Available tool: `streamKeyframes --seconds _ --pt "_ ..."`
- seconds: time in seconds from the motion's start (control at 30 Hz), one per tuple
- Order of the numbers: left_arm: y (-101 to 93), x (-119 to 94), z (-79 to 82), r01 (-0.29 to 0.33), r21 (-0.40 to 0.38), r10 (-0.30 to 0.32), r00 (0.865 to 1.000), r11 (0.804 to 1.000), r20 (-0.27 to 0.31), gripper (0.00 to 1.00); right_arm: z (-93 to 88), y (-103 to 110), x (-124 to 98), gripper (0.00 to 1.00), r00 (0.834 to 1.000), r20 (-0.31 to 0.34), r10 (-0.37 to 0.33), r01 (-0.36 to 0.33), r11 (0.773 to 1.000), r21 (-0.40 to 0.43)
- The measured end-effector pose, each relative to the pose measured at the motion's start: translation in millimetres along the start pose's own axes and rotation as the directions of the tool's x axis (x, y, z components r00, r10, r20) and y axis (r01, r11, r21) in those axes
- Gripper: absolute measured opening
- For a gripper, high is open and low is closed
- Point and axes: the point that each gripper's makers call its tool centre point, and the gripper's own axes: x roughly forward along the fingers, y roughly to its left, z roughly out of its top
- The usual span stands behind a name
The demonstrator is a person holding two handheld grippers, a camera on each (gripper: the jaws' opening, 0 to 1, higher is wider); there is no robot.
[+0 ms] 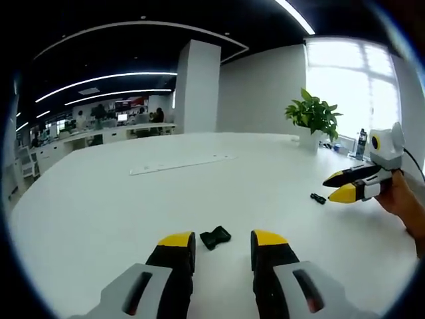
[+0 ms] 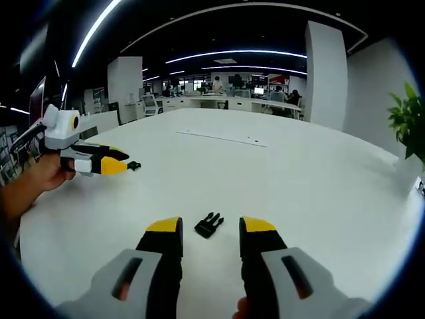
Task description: Snap the two parts of the plastic buckle together until the buckle closes and remains connected.
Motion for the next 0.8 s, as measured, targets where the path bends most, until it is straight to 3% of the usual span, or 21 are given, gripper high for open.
streamKeyframes --seconds 0.8 --pt "-29.6 -7 -12.6 0.056 0.003 -0.056 0.998 0.998 -0.039 0.29 2.1 -1 -2 0.34 1.0 0.002 0.001 -0.001 1.0 -0.009"
